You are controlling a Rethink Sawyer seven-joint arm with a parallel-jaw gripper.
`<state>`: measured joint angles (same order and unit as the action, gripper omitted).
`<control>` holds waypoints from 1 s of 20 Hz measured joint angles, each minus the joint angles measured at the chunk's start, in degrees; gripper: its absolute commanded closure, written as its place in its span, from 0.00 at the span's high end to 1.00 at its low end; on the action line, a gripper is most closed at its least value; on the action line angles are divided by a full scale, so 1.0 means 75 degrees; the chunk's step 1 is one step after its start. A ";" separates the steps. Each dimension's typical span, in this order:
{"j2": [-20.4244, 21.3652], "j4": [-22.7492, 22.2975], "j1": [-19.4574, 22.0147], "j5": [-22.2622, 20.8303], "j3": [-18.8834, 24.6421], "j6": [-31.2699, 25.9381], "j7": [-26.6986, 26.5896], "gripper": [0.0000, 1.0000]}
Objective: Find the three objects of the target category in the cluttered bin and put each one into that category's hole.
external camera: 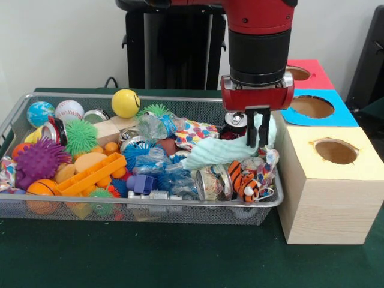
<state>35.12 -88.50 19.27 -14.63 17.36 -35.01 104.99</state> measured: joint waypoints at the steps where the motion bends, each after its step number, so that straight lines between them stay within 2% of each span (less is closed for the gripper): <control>1: 0.0000 -0.0054 0.0064 0.0000 0.0001 0.0008 0.0000 0.00; 11: -0.0096 -0.0532 0.0708 -0.0034 -0.0001 0.0472 0.0000 0.00; 20: 0.0339 -0.1435 0.1399 -0.0303 -0.0007 0.0483 0.0000 0.00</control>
<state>37.66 -99.26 29.76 -16.90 17.31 -31.39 104.99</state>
